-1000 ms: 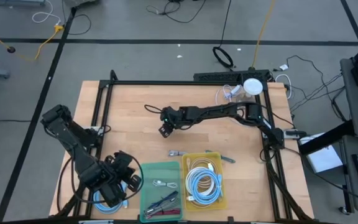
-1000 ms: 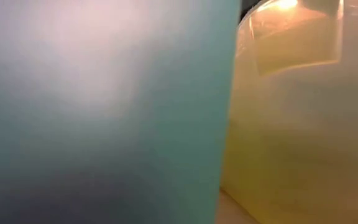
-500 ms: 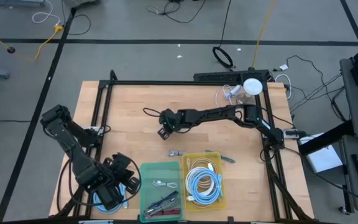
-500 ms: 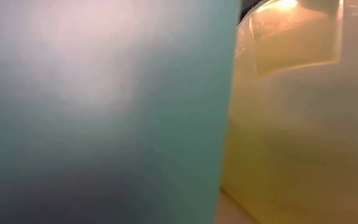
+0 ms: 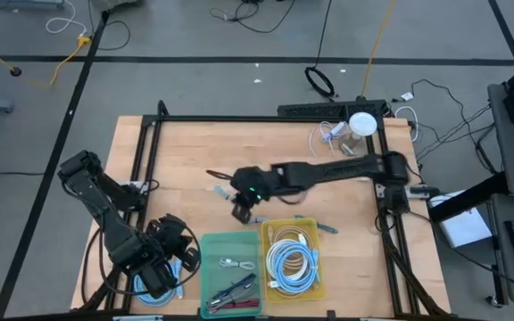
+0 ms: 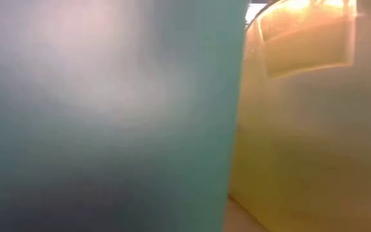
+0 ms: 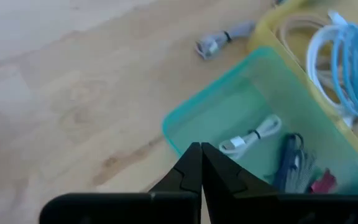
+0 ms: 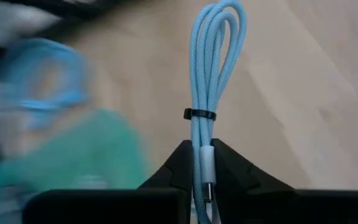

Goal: Pick & Place USB Port
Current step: Put the light blue USB cable into the green bin

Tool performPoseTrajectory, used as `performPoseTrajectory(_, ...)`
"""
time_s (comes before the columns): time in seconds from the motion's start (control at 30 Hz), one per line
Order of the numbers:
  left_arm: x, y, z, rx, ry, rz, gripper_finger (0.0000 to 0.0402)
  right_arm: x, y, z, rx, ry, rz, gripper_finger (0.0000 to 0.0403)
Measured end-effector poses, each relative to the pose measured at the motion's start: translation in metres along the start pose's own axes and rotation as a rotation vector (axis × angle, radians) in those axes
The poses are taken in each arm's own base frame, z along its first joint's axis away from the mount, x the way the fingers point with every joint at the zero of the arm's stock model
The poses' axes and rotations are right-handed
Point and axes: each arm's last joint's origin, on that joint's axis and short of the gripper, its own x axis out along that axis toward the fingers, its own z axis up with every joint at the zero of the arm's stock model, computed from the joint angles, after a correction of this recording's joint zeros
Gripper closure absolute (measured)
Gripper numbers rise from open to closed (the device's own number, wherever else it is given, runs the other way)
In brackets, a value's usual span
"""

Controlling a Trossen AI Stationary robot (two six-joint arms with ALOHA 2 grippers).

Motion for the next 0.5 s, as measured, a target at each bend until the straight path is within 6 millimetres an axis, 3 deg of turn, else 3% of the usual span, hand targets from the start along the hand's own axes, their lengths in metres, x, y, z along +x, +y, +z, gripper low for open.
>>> performPoseTrajectory(0.1, 0.0, 0.004, 0.002, -0.026, -0.036, 0.029, 0.0399, -0.04, 0.042, -0.008, -0.071, -0.039, 0.073, 0.0377)
performPoseTrajectory(0.27, 0.0, 0.007, 0.005, -0.047, -0.074, 0.044, 0.0394, -0.062, 0.105, -0.049, -0.111, -0.021, 0.168, 0.0377)
performPoseTrajectory(0.37, 0.0, 0.007, 0.006, -0.045, -0.079, 0.045, 0.0398, -0.049, 0.135, -0.073, -0.091, -0.014, 0.24, 0.0377)
performPoseTrajectory(0.5, 0.001, 0.006, 0.008, -0.036, -0.09, 0.048, 0.0396, -0.007, 0.146, -0.1, -0.032, 0.062, 0.261, 0.0377)
